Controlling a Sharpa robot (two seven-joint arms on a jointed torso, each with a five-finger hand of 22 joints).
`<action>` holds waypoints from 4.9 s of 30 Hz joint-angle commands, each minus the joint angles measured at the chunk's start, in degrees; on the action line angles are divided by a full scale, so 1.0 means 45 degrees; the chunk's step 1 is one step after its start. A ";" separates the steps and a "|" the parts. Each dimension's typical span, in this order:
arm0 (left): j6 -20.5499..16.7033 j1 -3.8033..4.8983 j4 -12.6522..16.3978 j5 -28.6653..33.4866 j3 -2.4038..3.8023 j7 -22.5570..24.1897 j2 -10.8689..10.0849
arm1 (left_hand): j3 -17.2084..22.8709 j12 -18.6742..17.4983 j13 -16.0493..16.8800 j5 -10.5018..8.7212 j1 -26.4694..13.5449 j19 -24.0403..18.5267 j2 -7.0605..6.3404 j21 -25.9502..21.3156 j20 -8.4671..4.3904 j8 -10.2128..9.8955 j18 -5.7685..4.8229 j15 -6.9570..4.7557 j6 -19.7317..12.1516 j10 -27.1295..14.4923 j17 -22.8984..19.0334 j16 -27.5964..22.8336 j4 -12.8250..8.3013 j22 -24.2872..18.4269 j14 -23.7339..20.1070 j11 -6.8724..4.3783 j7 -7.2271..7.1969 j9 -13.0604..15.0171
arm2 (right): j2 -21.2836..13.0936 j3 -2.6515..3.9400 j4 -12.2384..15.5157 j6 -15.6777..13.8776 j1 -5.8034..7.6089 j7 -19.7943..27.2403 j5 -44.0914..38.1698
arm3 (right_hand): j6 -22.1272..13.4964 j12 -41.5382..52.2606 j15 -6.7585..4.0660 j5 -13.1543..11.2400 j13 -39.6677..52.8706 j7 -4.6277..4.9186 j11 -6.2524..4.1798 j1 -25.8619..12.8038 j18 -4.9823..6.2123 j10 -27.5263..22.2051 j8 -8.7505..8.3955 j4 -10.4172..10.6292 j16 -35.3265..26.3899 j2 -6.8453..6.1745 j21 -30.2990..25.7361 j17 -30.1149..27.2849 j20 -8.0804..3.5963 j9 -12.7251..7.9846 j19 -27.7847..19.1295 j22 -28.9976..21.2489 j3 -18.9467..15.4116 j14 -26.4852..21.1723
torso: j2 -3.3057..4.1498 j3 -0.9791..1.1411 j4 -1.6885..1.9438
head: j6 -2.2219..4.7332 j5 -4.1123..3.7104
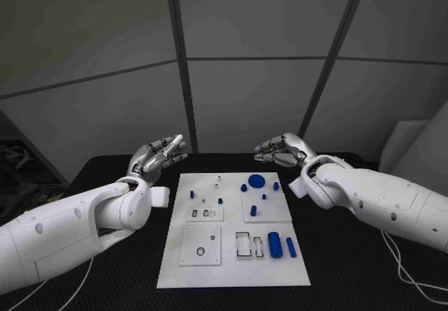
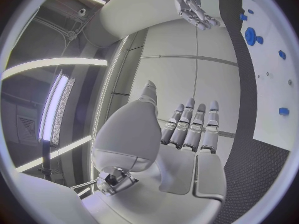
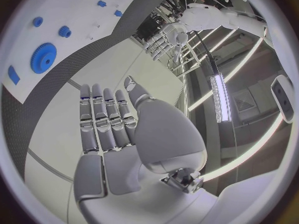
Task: Assemble the parts on the task board
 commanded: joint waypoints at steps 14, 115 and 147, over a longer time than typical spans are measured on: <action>0.0639 0.0024 0.2148 -0.0895 0.0028 -0.0285 -0.1062 | -0.0367 0.0126 0.0009 0.0174 0.0131 0.2607 0.0425 0.1353 -0.0054 0.0563 0.0019 0.0046 0.2485 0.1573 0.0126 0.0567 -0.0709 0.0335 0.3745 0.0166 0.1172 0.0150 | 0.0220 0.0014 0.0617 0.2417 0.0829 -0.3494 -0.8706 | 0.1722 -0.0372 -0.1729 0.0378 0.0048 -0.0758 -0.1067 -0.0735 0.0244 0.2612 -0.0544 -0.1297 0.1816 -0.0588 0.5098 0.1581 -0.1772 0.0067 0.4107 0.2592 0.0722 0.5627 | 0.1308 -0.0115 0.0225 | 0.0282 -0.0290; 0.0703 0.0054 0.2761 -0.0903 0.0136 -0.0451 -0.1287 | -0.0535 -0.0162 -0.0007 0.0104 0.0109 0.2504 0.0517 0.1228 -0.0064 0.0392 -0.0065 0.0111 0.2400 0.1572 0.0086 0.0160 -0.0952 0.0165 0.3425 0.0198 0.1199 0.0080 | 0.3669 0.0014 -0.1965 0.1125 0.1188 -0.4304 -1.0725 | 0.2034 -0.0404 -0.1684 0.0139 0.0107 -0.0791 -0.1094 -0.1286 -0.1733 0.2587 -0.0714 -0.1843 1.2519 -0.0280 1.4808 0.9879 -0.1722 0.0231 0.8441 1.6501 0.3606 0.5362 | 0.1917 -0.0238 0.0464 | 0.0408 -0.0297; 0.0645 0.0203 0.2840 -0.0903 0.0168 -0.0502 -0.1323 | -0.0553 -0.0183 -0.0005 0.0107 0.0113 0.2480 0.0518 0.1209 -0.0066 0.0380 -0.0069 0.0113 0.2401 0.1579 0.0088 0.0129 -0.0984 0.0145 0.3403 0.0198 0.1197 0.0078 | 0.4360 0.0007 -0.2842 0.1980 0.1190 -0.4365 -1.0892 | 0.1703 -0.0416 -0.1578 0.0093 0.0026 -0.0684 -0.0946 -0.1549 -0.1645 0.2013 -0.0728 -0.1703 1.2451 -0.0549 1.4636 0.9592 -0.1607 0.0175 0.8166 1.6096 0.3865 0.5214 | 0.1974 -0.0220 0.0451 | 0.0312 -0.0227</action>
